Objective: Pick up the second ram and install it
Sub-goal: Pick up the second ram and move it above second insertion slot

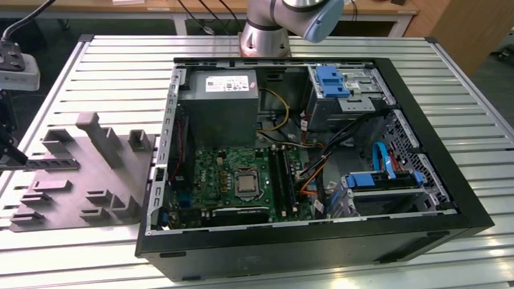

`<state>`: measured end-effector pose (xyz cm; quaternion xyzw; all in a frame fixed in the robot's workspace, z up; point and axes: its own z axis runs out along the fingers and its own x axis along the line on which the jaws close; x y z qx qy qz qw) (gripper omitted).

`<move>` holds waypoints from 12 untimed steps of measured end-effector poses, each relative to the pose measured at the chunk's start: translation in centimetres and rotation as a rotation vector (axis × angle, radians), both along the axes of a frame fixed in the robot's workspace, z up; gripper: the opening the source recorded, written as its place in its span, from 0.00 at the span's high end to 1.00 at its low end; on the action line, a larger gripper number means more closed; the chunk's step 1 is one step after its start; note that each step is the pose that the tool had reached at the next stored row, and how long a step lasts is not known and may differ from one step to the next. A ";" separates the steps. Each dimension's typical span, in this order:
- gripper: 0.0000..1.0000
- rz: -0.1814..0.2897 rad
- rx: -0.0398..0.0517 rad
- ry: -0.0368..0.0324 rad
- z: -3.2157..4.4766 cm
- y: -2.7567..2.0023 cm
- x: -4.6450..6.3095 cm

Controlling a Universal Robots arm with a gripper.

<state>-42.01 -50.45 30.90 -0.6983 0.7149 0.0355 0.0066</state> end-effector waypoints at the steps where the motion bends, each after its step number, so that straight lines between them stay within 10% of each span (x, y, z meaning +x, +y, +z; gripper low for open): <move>1: 0.89 0.000 0.0000 0.0000 0.18 0.00 0.0; 12: 0.89 0.000 0.0012 -0.0001 2.41 0.00 0.0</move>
